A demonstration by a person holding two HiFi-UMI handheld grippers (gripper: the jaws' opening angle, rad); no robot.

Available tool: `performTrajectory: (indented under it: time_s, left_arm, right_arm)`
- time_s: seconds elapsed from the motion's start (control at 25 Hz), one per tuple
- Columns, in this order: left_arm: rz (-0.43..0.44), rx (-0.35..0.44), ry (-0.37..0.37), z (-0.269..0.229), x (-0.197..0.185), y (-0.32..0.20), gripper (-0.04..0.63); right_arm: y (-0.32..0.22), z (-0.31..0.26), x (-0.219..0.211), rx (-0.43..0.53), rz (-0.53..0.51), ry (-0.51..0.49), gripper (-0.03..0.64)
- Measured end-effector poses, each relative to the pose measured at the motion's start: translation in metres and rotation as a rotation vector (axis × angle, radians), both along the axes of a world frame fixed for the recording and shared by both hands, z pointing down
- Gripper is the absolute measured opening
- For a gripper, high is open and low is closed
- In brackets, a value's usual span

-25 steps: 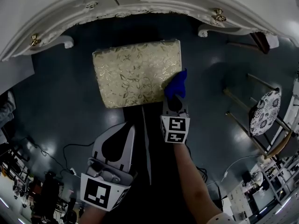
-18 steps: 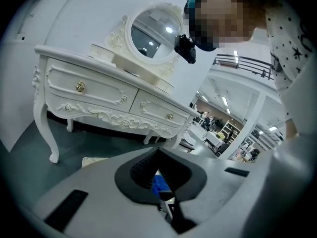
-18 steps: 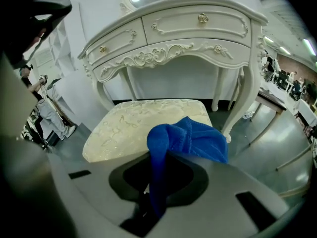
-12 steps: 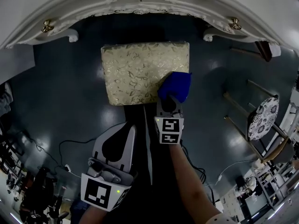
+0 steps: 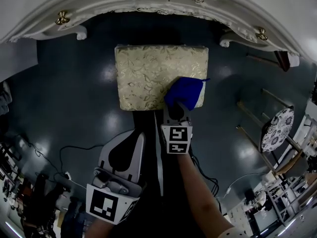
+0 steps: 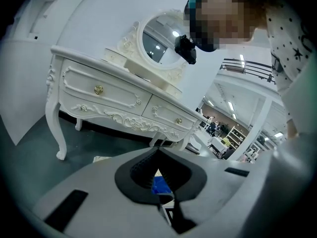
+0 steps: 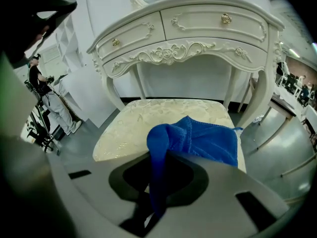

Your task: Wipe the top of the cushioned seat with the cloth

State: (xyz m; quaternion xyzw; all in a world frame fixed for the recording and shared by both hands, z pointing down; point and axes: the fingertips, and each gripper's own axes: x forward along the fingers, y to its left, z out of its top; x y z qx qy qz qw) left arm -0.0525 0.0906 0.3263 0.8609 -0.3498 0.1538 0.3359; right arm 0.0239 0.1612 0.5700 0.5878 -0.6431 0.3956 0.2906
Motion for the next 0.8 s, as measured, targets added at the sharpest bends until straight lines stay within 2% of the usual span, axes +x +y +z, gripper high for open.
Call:
performTrajectory:
  time_s: [0.8]
  left_arm:
    - [-0.124,0.000,0.009,0.001,-0.069,-0.011,0.009]
  right_arm:
    - [-0.019,-0.002,-0.075,0.000,-0.117,-0.011,0.064]
